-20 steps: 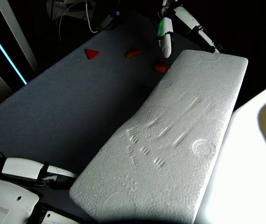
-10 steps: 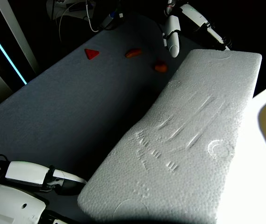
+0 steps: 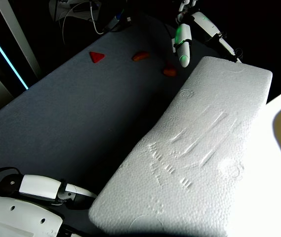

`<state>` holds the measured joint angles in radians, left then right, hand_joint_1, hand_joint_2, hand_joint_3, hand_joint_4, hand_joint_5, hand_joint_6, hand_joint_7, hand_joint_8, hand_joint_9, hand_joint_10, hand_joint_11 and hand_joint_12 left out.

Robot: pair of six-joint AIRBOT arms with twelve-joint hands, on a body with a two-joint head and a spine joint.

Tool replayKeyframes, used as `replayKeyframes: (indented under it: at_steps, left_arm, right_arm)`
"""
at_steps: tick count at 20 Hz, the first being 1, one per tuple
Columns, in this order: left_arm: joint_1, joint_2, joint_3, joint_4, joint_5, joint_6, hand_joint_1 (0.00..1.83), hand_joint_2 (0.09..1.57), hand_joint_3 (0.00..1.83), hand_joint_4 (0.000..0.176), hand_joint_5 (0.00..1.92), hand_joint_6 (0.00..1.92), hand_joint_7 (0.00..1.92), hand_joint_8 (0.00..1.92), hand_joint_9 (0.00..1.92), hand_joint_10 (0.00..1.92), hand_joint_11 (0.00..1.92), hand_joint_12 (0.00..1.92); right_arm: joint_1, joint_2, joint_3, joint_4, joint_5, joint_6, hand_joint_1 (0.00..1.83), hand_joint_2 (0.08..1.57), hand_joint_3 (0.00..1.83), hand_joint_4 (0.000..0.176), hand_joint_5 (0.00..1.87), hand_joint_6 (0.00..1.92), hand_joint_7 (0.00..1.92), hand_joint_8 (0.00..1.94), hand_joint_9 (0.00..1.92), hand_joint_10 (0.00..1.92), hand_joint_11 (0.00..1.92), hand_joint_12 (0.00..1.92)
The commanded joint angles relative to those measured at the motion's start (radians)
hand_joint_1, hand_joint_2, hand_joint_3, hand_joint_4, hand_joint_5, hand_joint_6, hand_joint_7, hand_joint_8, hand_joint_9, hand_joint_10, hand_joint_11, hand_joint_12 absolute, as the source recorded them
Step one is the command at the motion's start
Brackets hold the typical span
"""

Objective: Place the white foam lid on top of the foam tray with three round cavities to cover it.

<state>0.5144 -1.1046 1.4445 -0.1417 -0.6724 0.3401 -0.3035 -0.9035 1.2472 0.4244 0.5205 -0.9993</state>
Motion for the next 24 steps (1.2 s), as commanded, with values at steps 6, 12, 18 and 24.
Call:
replayKeyframes:
  at_steps: [6, 12, 18, 24]
  left_arm:
    - [0.006, 0.011, -0.059, 0.090, -0.146, 0.001, 0.39, 1.11, 0.00, 0.028, 0.10, 0.00, 0.00, 0.00, 0.00, 0.00, 0.00, 0.25]
    - [-0.014, -0.035, -0.002, 0.089, -0.071, 0.000, 0.43, 1.08, 0.00, 0.000, 0.10, 0.00, 0.01, 0.00, 0.00, 0.00, 0.00, 0.15]
    - [-0.032, -0.035, 0.017, 0.088, -0.034, 0.024, 0.43, 1.08, 0.00, 0.030, 0.01, 0.00, 0.00, 0.00, 0.00, 0.00, 0.00, 0.18]
    - [-0.053, -0.037, 0.029, 0.107, -0.005, 0.036, 0.34, 1.03, 0.00, 0.047, 0.00, 0.00, 0.00, 0.00, 0.00, 0.00, 0.00, 0.01]
  right_arm:
    - [0.015, -0.007, -0.033, -0.082, 0.104, -0.001, 0.39, 1.31, 0.00, 0.000, 0.00, 0.00, 0.00, 0.00, 0.00, 0.00, 0.00, 0.00]
    - [0.015, -0.005, -0.029, -0.032, 0.087, -0.058, 0.38, 1.31, 0.00, 0.000, 0.00, 0.00, 0.00, 0.00, 0.00, 0.00, 0.04, 0.03]
    - [0.015, -0.005, -0.018, 0.025, 0.066, -0.120, 0.35, 1.32, 0.00, 0.000, 0.00, 0.00, 0.00, 0.00, 0.00, 0.00, 0.03, 0.02]
    - [0.015, 0.007, -0.015, 0.091, 0.042, -0.194, 0.30, 1.31, 0.00, 0.000, 0.00, 0.00, 0.00, 0.00, 0.00, 0.00, 0.00, 0.00]
